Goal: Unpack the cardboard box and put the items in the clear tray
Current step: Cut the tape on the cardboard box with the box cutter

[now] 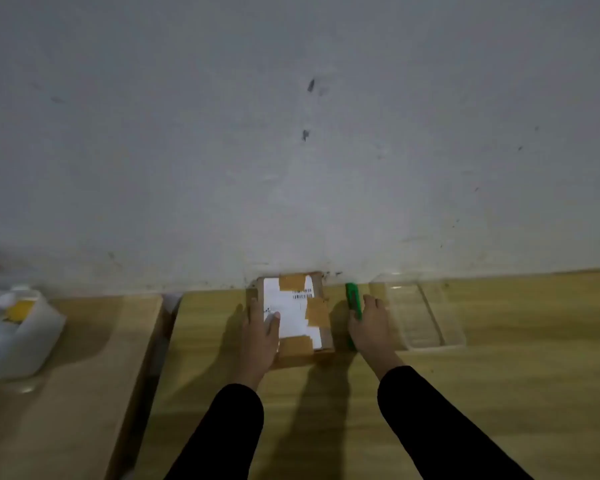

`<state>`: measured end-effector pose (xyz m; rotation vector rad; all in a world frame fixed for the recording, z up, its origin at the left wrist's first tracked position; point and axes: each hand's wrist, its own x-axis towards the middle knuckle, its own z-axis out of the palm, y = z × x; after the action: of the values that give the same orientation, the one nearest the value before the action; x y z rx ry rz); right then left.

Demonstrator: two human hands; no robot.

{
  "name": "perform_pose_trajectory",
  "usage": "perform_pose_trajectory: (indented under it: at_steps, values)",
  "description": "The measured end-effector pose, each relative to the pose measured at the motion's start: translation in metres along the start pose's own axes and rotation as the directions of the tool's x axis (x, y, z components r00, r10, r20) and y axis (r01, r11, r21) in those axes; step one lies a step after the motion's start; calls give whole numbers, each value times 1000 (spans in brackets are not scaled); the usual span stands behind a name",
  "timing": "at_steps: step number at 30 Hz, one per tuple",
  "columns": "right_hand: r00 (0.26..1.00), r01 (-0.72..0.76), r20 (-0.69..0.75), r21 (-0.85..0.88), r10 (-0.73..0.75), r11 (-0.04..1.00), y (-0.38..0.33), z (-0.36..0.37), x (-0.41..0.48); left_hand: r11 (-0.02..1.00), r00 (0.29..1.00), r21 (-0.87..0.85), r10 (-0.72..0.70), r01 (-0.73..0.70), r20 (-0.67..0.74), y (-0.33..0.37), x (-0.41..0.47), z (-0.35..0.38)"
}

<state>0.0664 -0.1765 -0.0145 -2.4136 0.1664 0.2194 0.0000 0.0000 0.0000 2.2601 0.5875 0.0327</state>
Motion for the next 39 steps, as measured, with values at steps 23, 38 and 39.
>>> perform_pose_trajectory:
  at_steps: [23, 38, 39]
  values:
    - [975, 176, -167, 156, -150, 972, -43, 27, -12, 949, 997, -309, -71, 68, 1, -20, 9, 25]
    - [983, 120, -153, 141, -98, 983, -51, 43, -11, 864, 990, -484, -106, 138, 93, -29, 17, 24]
    - [987, 77, -153, 177, -50, 981, -50, 42, -8, 857, 988, -493, -112, 149, 103, -29, 19, 22]
